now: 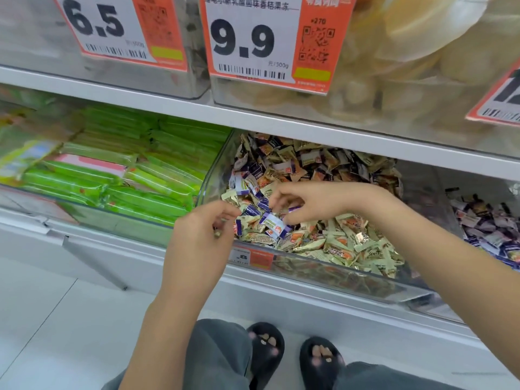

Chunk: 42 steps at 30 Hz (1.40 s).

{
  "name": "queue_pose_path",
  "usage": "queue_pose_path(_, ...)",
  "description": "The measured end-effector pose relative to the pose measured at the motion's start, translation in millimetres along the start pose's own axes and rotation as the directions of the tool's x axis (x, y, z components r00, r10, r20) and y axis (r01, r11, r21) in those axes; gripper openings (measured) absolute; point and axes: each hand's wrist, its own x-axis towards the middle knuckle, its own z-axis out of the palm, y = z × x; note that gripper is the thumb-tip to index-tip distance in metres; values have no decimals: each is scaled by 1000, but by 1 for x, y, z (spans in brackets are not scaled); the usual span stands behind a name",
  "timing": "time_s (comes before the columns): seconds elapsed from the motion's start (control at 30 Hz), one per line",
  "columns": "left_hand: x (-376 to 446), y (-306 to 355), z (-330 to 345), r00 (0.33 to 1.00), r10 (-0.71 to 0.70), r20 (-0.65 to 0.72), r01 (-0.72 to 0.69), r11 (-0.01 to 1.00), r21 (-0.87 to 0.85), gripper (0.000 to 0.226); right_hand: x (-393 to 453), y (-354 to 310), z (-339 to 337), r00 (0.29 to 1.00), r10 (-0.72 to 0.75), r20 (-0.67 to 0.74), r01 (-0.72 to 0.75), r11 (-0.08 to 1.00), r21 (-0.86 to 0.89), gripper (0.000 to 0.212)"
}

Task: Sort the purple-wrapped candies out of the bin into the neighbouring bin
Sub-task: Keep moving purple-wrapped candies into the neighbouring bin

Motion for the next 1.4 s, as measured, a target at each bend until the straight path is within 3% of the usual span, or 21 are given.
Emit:
queue_pose_path(0.07, 0, -1, 0, 1000, 5, 2, -5, 1000, 1, 25, 1, -3, 3, 999, 24, 48, -20, 997, -76, 43)
queue_pose_path(0.2, 0, 0, 2, 1000, -1, 17, 1, 1000, 6, 25, 18, -16, 22, 999, 31, -10, -32, 935, -352, 63)
queue_pose_path(0.3, 1, -1, 1, 1000, 6, 21, -7, 1000, 15, 24, 24, -17, 36, 996, -36, -86, -4, 904, -427, 60)
queue_pose_path(0.4, 1, -3, 0, 999, 20, 36, -20, 1000, 15, 23, 15, -10, 37, 984, -55, -167, 9, 964, -266, 52)
queue_pose_path(0.5, 1, -3, 0, 999, 28, 40, -28, 1000, 14, 20, 3, -1, 33, 965, -41, -261, 34, 999, -32, 28)
queue_pose_path(0.63, 0, 0, 4, 999, 24, 41, -25, 1000, 13, 18, -12, 10, 28, 914, 71, -400, 57, 953, 298, 21)
queue_pose_path(0.7, -1, 2, 9, 998, 22, 56, -23, 1000, 16, 16, -16, 12, 26, 908, 188, -375, 70, 814, 576, 28)
queue_pose_path(0.77, -2, 4, 13, 997, 21, 79, -22, 1000, 15, 15, -21, 15, 24, 898, 309, -314, 86, 575, 813, 59)
queue_pose_path(0.83, -4, 6, 15, 996, 19, 90, -20, 1000, 18, 16, -27, 17, 23, 886, 366, -286, 116, 423, 899, 78)
queue_pose_path(0.93, -5, 9, 19, 995, 17, 94, -22, 999, 45, 16, -43, 14, 21, 856, 423, -297, 224, 214, 951, 71)
queue_pose_path(1.0, -7, 11, 23, 994, 26, 107, -33, 997, 64, 17, -59, 13, 19, 798, 489, -351, 343, 110, 933, 70)
queue_pose_path(1.03, -9, 12, 24, 993, 33, 115, -41, 997, 70, 18, -68, 13, 19, 755, 520, -399, 394, 127, 910, 64)
queue_pose_path(1.07, -10, 13, 25, 992, 41, 120, -50, 996, 75, 19, -78, 15, 20, 703, 545, -458, 412, 213, 886, 54)
queue_pose_path(1.17, -15, 13, 26, 992, 59, 110, -70, 993, 94, 21, -119, 25, 28, 490, 533, -690, 295, 644, 706, 16)
queue_pose_path(1.23, -18, 12, 27, 992, 81, 94, -91, 991, 103, 19, -150, 38, 39, 230, 450, -863, 147, 860, 488, 7)
queue_pose_path(1.27, -20, 12, 27, 992, 94, 87, -102, 990, 101, 19, -164, 46, 45, 95, 369, -925, 56, 925, 375, 15)
queue_pose_path(1.3, -22, 11, 26, 991, 103, 83, -111, 989, 95, 18, -177, 53, 50, 15, 304, -953, -10, 953, 304, 17)
queue_pose_path(1.33, -25, 10, 25, 991, 108, 81, -115, 989, 90, 18, -189, 60, 54, 3, 303, -953, -42, 952, 303, 14)
queue_pose_path(1.37, -27, 9, 24, 991, 109, 80, -116, 990, 86, 18, -198, 66, 57, 65, 359, -931, -62, 933, 355, 7)
queue_pose_path(1.4, -29, 8, 23, 991, 106, 78, -113, 990, 83, 19, -204, 72, 60, 176, 439, -881, -93, 898, 429, 17)
